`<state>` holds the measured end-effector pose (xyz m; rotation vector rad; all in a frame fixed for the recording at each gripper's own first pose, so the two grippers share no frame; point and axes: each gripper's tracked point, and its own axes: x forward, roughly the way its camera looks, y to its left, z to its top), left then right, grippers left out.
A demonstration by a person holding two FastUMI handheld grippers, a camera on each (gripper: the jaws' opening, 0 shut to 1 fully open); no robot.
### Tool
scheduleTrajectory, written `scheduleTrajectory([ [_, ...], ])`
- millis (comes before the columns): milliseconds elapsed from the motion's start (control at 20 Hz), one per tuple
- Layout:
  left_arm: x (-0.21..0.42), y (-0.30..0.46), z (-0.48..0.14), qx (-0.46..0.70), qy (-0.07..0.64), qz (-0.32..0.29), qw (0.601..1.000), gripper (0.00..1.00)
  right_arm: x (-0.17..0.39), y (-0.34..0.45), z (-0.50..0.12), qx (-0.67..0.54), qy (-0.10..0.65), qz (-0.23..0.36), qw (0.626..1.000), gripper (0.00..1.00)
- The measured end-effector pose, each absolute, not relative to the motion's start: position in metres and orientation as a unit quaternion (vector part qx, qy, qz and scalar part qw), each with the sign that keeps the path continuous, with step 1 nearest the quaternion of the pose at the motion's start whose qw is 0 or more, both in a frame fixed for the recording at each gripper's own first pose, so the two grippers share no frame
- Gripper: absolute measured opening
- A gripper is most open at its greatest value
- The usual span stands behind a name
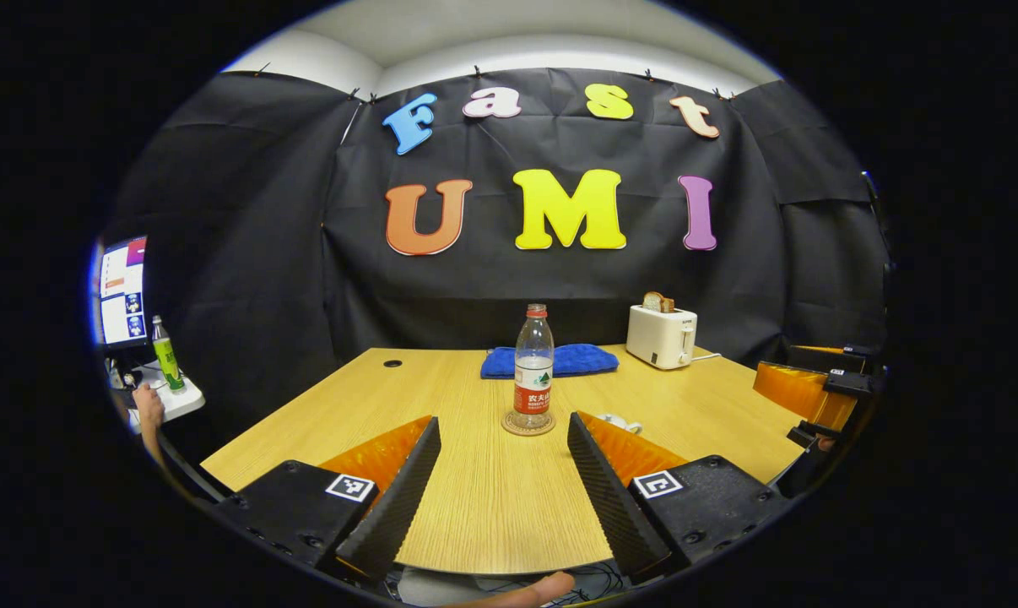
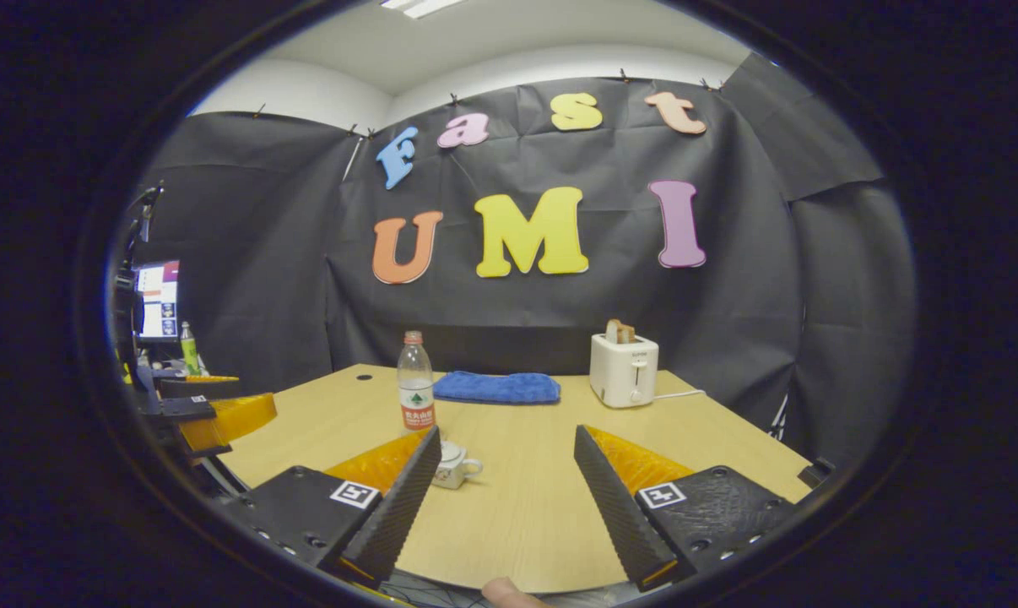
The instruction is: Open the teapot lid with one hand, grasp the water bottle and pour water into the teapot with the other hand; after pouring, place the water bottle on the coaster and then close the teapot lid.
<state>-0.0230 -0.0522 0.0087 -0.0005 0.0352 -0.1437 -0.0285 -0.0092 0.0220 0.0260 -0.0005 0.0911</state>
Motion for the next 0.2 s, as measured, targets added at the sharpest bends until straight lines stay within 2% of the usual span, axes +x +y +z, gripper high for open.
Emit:
scheduleTrajectory([
  [200, -0.0227, -0.0546, 0.0072, 0.003, 0.017, -0.077, 0.997, 0.95, -0.0252, -0.0122, 0.0212, -0.02, -0.014, 0.032, 0.999, 0.95],
])
